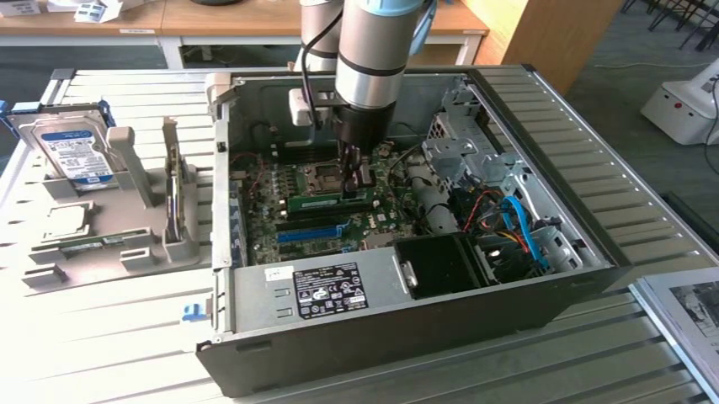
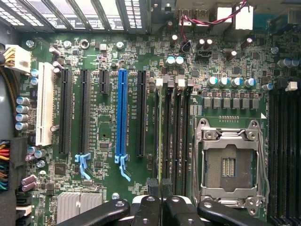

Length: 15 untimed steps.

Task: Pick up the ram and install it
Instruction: 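Insert the ram into the slot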

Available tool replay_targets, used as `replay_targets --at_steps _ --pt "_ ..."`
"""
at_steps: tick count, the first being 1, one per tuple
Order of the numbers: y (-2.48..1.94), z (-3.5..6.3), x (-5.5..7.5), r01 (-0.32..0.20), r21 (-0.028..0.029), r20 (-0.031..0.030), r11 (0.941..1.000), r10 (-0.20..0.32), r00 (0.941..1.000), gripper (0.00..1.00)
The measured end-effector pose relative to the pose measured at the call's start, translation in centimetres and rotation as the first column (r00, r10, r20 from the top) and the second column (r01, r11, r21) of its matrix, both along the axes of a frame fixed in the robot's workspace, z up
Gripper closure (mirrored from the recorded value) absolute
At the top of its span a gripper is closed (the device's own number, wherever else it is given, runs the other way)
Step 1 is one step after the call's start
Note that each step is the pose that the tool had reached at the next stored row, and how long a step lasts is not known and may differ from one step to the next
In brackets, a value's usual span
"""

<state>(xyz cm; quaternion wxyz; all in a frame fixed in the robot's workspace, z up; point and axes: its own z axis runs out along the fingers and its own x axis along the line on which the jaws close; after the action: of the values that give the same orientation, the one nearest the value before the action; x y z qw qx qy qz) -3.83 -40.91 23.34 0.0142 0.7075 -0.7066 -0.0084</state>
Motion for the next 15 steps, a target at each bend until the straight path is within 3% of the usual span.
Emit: replay_targets --at_steps 15 --pt "-0.01 0.00 -0.01 0.016 0.0023 0.0009 0.9999 -0.016 0.9999 0.88"
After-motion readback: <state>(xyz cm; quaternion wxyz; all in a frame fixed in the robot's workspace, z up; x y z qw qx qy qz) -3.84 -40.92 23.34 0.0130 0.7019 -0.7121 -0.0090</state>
